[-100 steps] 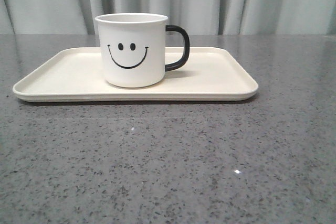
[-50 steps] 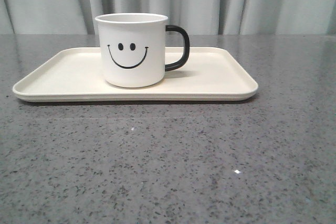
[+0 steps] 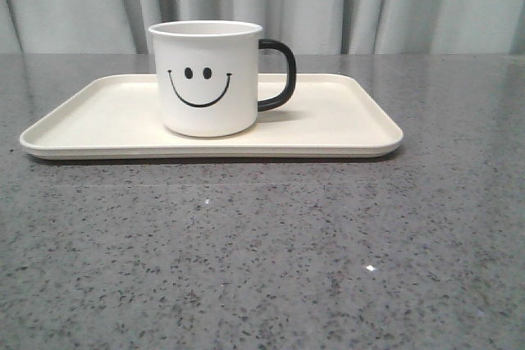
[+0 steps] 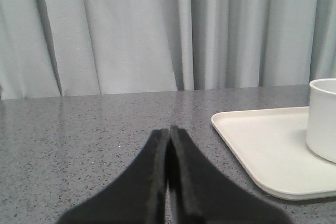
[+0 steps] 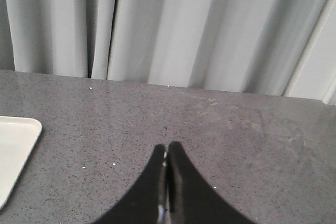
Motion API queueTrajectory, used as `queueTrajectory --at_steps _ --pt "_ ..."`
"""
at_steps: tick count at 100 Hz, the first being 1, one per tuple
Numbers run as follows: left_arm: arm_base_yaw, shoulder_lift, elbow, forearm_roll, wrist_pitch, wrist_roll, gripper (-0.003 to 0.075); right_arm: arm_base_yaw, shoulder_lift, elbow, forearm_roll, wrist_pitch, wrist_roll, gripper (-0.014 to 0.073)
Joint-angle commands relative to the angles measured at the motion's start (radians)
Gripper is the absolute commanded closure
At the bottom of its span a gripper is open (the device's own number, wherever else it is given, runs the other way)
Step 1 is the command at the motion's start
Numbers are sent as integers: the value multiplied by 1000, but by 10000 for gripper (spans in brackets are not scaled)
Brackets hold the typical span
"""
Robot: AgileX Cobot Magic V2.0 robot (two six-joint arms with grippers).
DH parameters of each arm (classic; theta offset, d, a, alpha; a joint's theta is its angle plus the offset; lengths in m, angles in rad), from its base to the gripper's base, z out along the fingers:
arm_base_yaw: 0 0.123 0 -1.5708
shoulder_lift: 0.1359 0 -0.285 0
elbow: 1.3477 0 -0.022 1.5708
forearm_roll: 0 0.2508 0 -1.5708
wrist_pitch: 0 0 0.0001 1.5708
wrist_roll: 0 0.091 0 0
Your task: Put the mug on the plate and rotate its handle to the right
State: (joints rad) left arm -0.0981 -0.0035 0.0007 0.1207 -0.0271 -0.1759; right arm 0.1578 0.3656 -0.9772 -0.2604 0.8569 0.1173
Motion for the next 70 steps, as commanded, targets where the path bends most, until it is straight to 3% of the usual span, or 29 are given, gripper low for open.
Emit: queueTrajectory --at_steps 1,20,46,70 --pt "1 -30 9 -12 -71 -5 740 -4 -16 -18 -19 -50 1 703" --pt "1 -30 9 -12 -71 -5 740 -4 -139 95 -9 -90 2 703" --pt "1 -30 9 -12 -71 -5 740 -15 -343 514 -10 -474 2 703" --pt "1 -30 9 -12 -71 -5 740 -123 -397 764 11 -666 2 703"
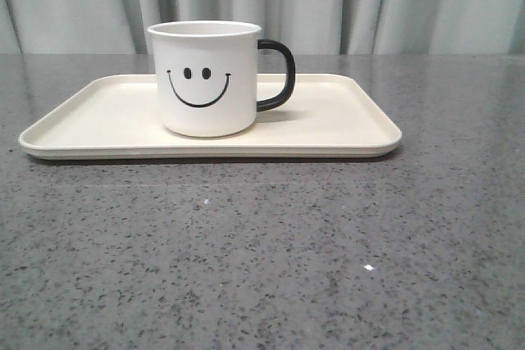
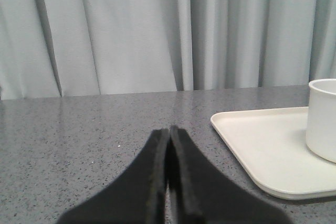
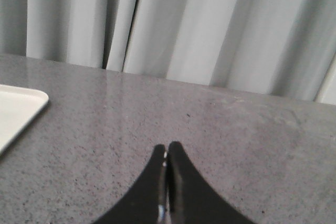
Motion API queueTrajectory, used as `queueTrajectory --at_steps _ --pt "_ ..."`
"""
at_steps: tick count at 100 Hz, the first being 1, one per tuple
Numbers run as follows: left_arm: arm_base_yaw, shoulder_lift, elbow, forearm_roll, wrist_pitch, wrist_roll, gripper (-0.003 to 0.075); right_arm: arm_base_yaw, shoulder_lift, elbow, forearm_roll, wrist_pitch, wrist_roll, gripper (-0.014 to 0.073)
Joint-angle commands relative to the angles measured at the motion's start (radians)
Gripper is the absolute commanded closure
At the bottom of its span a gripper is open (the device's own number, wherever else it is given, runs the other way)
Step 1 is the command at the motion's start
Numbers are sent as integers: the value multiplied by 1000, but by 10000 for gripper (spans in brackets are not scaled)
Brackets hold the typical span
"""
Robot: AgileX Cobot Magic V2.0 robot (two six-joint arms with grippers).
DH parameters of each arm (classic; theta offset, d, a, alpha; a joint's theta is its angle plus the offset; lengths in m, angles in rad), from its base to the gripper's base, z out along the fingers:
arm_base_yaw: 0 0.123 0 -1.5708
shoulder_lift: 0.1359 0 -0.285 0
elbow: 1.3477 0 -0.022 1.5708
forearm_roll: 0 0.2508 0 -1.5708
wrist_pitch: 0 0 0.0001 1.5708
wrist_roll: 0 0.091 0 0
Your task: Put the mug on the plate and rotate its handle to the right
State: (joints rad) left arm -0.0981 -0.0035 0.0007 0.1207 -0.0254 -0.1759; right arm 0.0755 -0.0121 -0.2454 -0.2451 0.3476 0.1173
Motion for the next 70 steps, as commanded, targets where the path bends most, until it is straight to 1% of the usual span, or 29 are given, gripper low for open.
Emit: queueTrajectory --at_steps 1,19,45,70 --pt "1 -30 9 -12 -73 -5 740 -44 -19 37 -5 -160 2 703" --pt "1 -30 9 -12 -73 -5 740 -97 -19 135 -4 -206 2 703" --pt "1 -30 9 -12 -73 -5 740 -99 -19 273 -2 -348 2 703" --pt "1 -30 9 -12 -73 -5 740 -99 -19 272 -2 -341 2 703"
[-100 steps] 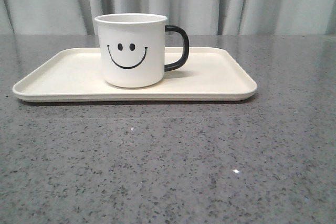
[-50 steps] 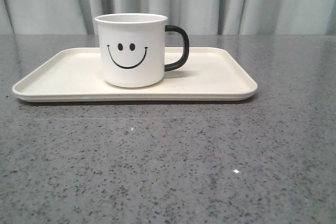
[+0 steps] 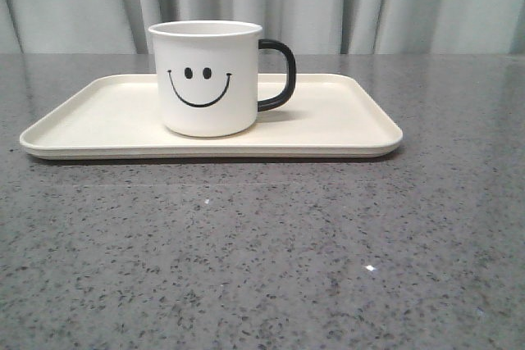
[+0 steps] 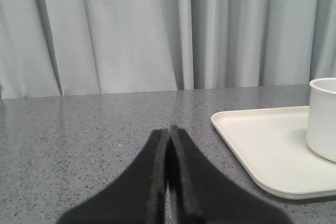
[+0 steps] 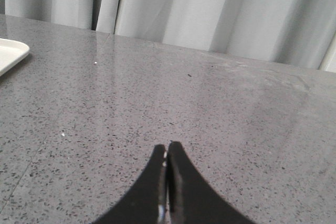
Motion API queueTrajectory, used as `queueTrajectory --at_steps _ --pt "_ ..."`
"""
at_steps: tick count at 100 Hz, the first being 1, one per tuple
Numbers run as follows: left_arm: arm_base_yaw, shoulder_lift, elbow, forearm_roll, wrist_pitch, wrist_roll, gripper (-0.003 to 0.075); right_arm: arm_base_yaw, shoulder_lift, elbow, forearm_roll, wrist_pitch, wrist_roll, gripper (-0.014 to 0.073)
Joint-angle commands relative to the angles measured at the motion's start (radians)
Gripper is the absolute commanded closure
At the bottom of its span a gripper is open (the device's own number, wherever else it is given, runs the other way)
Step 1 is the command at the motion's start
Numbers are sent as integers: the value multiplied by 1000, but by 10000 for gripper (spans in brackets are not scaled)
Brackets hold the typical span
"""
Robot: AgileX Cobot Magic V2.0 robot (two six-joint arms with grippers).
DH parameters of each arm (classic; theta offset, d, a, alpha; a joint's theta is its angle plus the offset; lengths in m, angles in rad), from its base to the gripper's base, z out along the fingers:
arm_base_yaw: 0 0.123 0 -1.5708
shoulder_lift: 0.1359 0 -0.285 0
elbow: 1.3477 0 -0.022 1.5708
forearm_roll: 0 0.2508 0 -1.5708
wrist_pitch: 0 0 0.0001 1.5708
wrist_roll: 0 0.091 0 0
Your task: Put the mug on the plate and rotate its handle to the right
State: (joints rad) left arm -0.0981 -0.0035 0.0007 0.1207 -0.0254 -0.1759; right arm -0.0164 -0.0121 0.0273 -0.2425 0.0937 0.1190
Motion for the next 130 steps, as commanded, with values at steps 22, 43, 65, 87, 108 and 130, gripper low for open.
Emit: queueTrajectory --at_steps 22,43,65,87,108,130 --pt "1 -30 9 -12 -73 -5 740 -7 -19 -1 -4 -86 0 703" --pt "1 -30 9 -12 -73 -5 740 -7 -19 -1 14 -88 0 703" --pt "1 -30 9 -12 -73 -5 740 -7 -19 -1 112 -75 -19 703" --pt "1 -30 9 -12 -73 -5 740 -7 -19 -1 243 -75 -193 703" --pt "1 -30 9 -12 -73 -5 740 -7 -19 0 277 -79 -245 703" --pt "1 -30 9 -12 -73 -5 740 -7 -19 0 283 -79 -245 703"
